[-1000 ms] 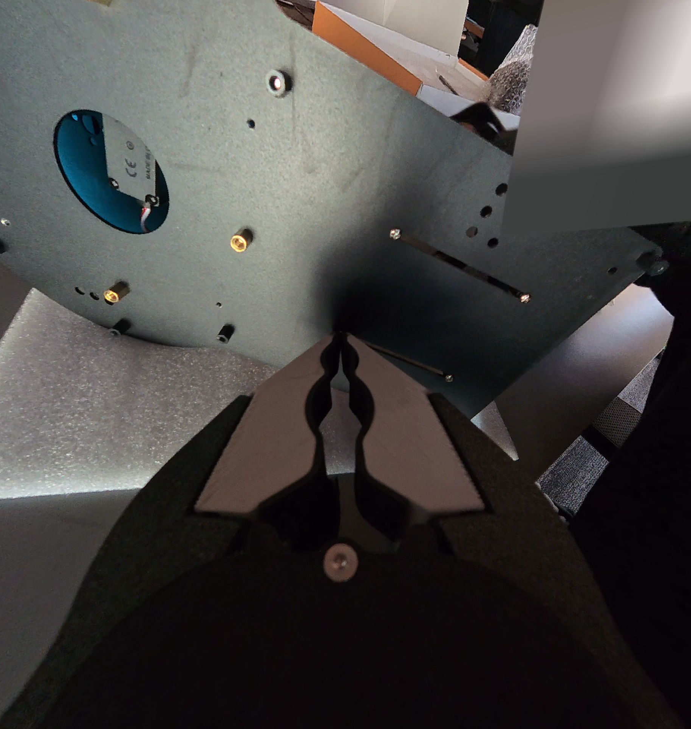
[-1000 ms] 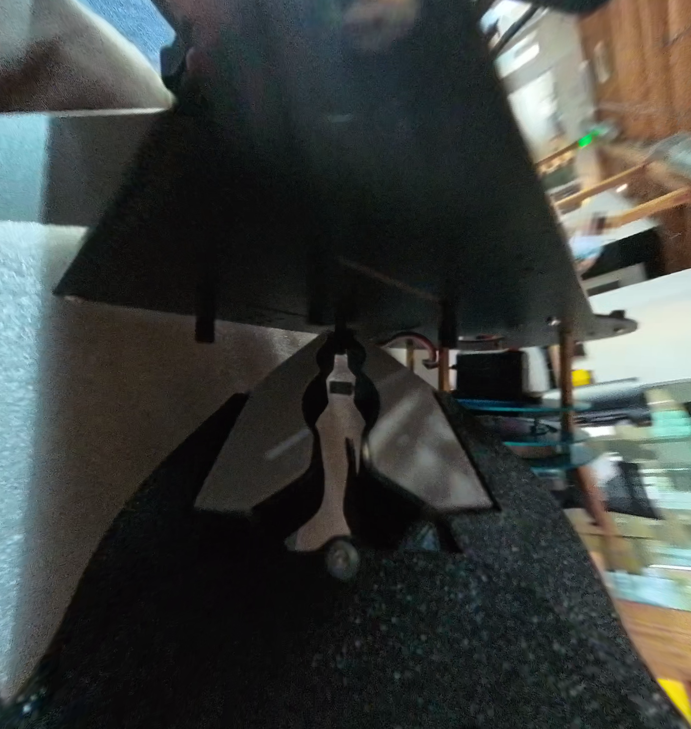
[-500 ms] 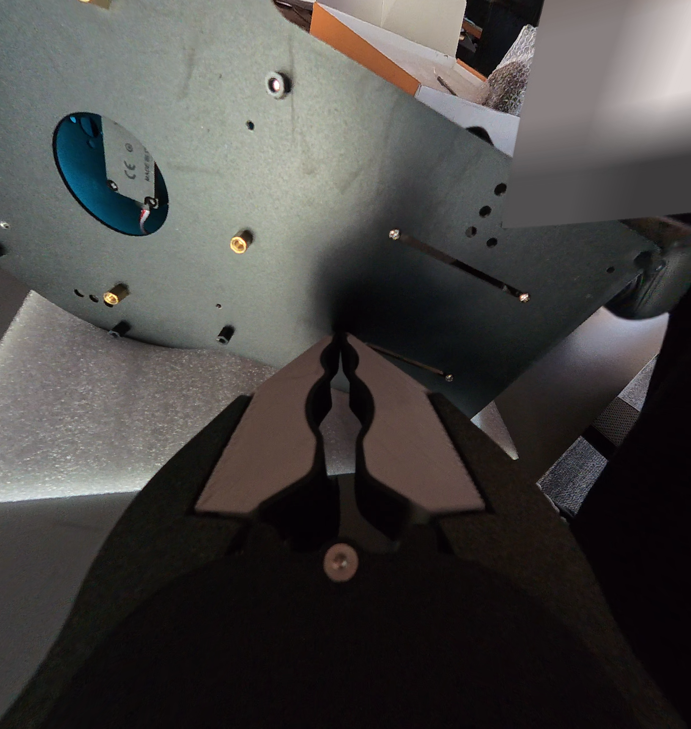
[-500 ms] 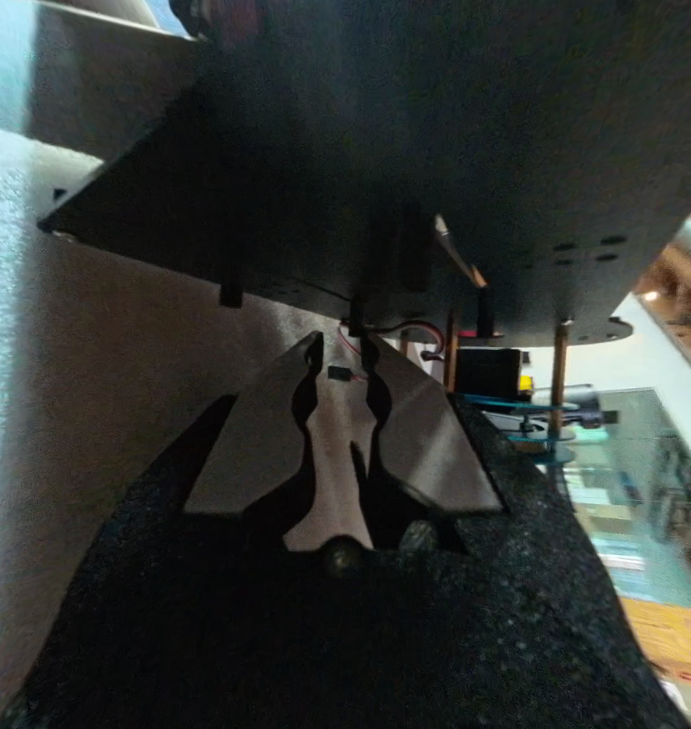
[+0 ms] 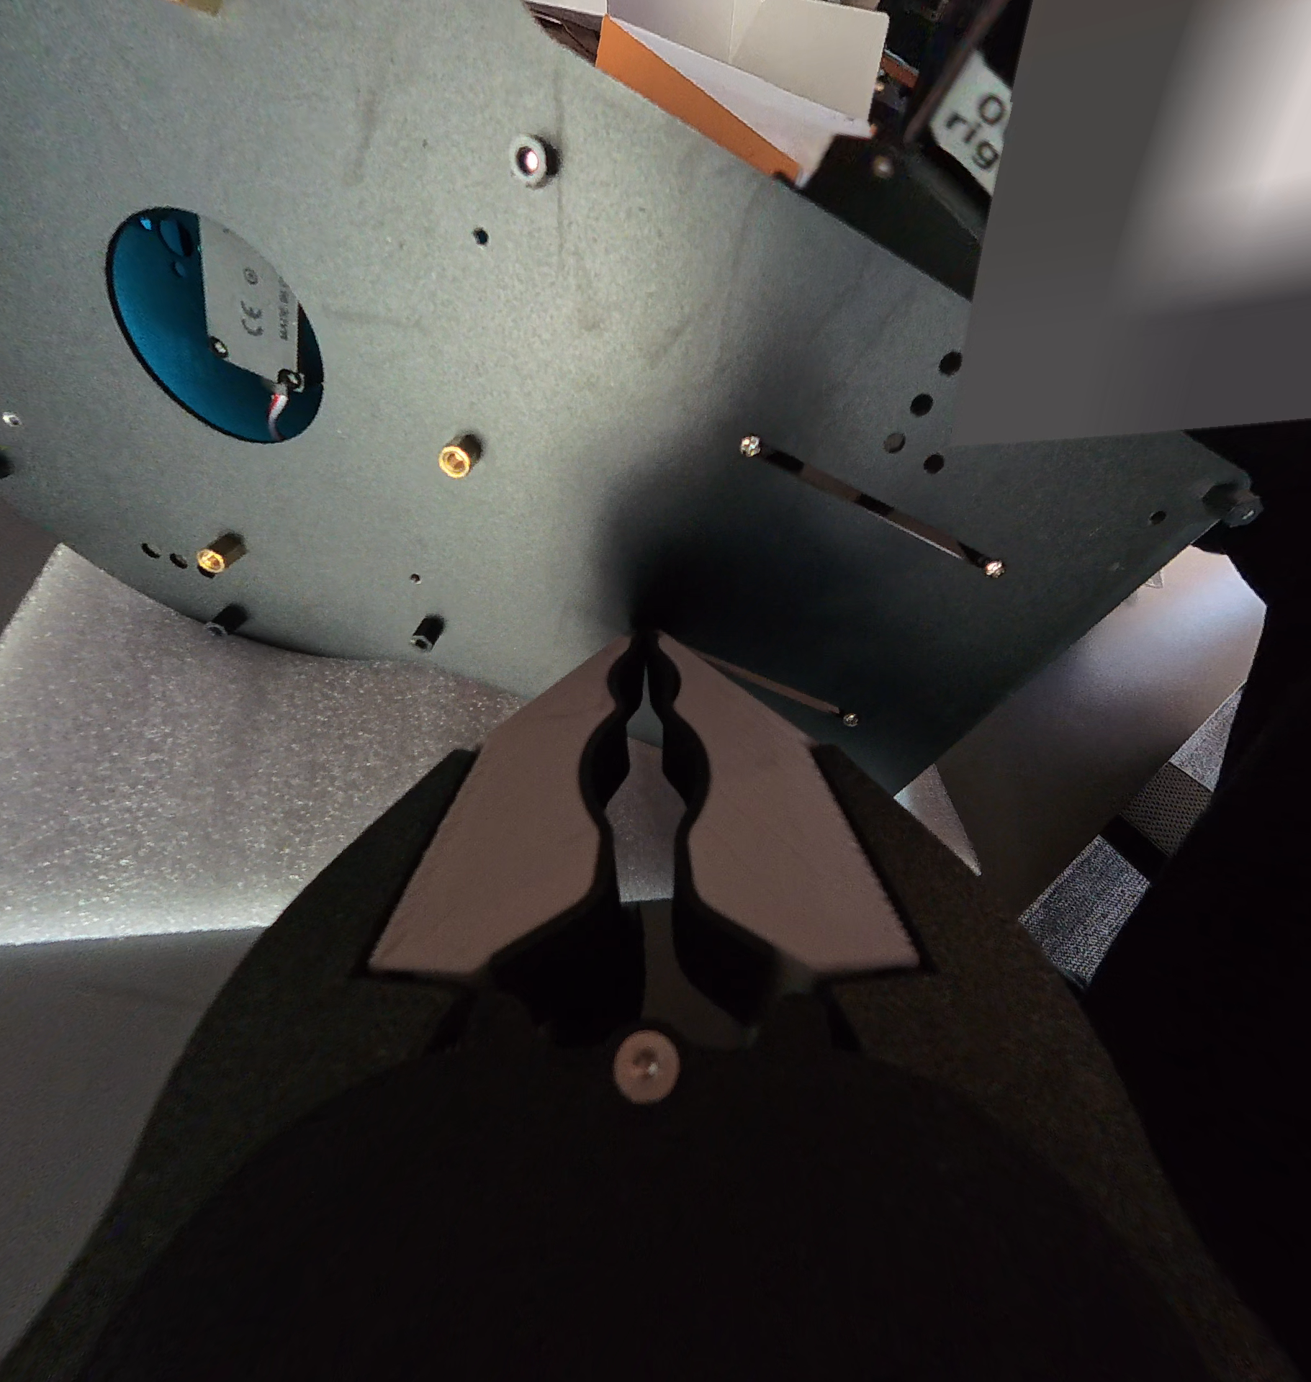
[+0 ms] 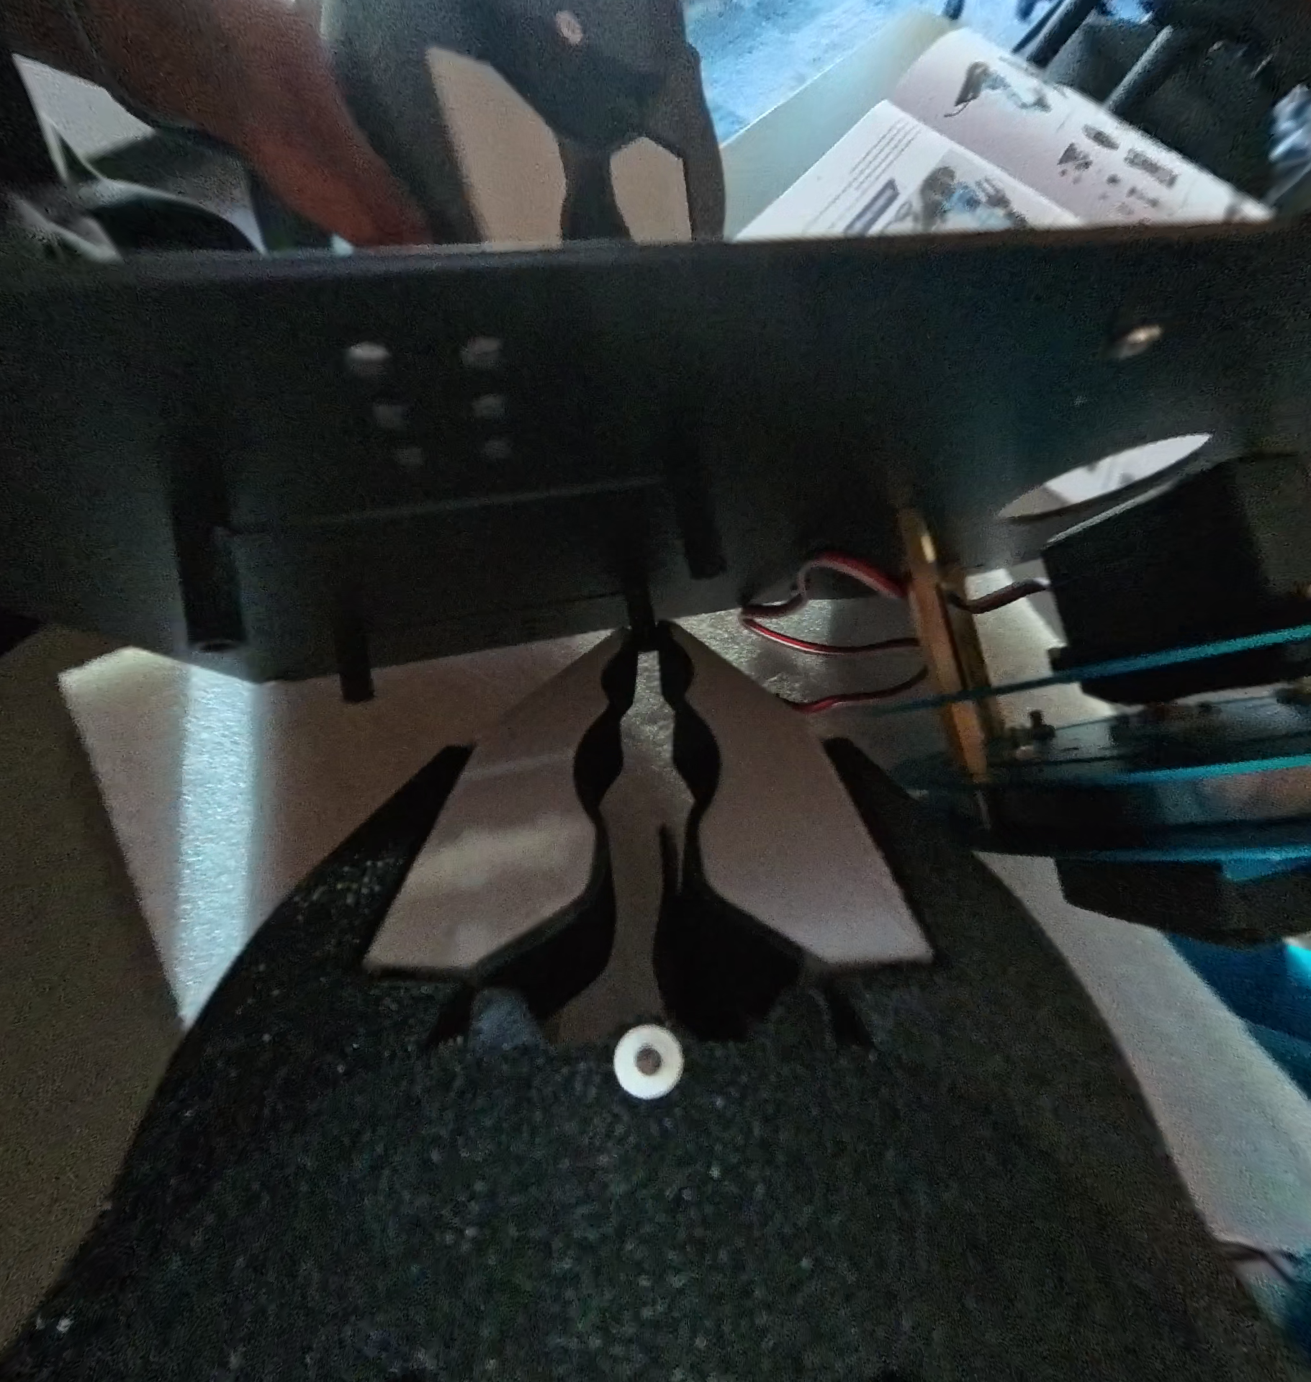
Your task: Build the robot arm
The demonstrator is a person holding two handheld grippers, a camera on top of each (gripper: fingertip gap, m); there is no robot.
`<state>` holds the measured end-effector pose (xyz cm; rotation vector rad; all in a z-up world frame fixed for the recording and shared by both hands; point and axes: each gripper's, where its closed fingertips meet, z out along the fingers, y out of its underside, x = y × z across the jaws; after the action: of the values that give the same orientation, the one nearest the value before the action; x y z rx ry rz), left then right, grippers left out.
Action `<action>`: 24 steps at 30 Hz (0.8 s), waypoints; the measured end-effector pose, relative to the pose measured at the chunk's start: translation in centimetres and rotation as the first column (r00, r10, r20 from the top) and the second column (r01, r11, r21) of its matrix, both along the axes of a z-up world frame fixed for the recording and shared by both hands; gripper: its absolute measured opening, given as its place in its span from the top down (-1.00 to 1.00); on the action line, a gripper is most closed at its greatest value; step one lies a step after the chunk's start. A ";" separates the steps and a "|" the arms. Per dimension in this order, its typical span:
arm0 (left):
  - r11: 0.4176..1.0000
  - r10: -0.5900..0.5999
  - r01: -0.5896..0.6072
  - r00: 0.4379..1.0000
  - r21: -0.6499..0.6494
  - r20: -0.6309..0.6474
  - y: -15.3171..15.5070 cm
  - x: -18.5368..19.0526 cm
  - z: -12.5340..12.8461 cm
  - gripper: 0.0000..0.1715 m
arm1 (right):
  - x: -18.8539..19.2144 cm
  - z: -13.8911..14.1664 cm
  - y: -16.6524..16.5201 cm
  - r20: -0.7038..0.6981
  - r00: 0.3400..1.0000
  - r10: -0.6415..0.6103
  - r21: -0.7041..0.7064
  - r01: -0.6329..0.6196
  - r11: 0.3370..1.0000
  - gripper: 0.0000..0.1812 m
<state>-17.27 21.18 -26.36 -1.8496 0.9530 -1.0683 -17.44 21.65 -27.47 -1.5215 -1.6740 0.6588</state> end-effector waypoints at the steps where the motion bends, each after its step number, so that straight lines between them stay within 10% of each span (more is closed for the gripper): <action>1: 1.000 -0.001 0.001 1.000 -0.001 0.000 0.0 0.0 0.0 1.00 | 0.1 0.0 0.1 0.001 1.000 -0.005 0.079 0.005 0.997 0.94; 6: 1.000 -0.002 0.002 1.000 -0.001 0.001 0.0 0.0 0.0 1.00 | 0.2 0.3 0.5 0.020 1.000 -0.003 0.624 -0.010 0.781 0.84; 12: 1.000 0.002 -0.002 1.000 -0.002 0.001 0.0 0.0 0.0 1.00 | -0.2 0.6 1.1 0.015 1.000 -0.026 0.672 0.010 0.740 0.96; 15: 1.000 0.007 -0.007 1.000 0.006 -0.001 0.0 0.0 0.0 1.00 | -0.2 0.1 0.6 0.047 0.998 -0.030 0.234 0.018 0.972 0.97; 18: 1.000 0.010 -0.010 1.000 0.007 0.000 0.0 0.0 0.0 1.00 | -0.2 -0.1 -0.2 0.006 1.000 -0.016 -0.246 0.017 0.969 0.97; 22: 1.000 0.008 -0.008 1.000 0.004 0.002 0.0 0.0 0.0 1.00 | -0.3 -0.1 -0.5 -0.002 0.999 -0.035 -0.469 0.030 0.883 0.96; 24: 1.000 0.004 -0.004 1.000 -0.002 0.005 0.0 0.0 0.0 1.00 | -0.2 -0.2 -0.3 -0.003 1.000 -0.025 -0.325 0.023 0.946 0.95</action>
<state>-17.23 21.23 -26.33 -1.8487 0.9457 -1.0715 -17.65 21.32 -27.66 -1.7613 -1.5951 0.9637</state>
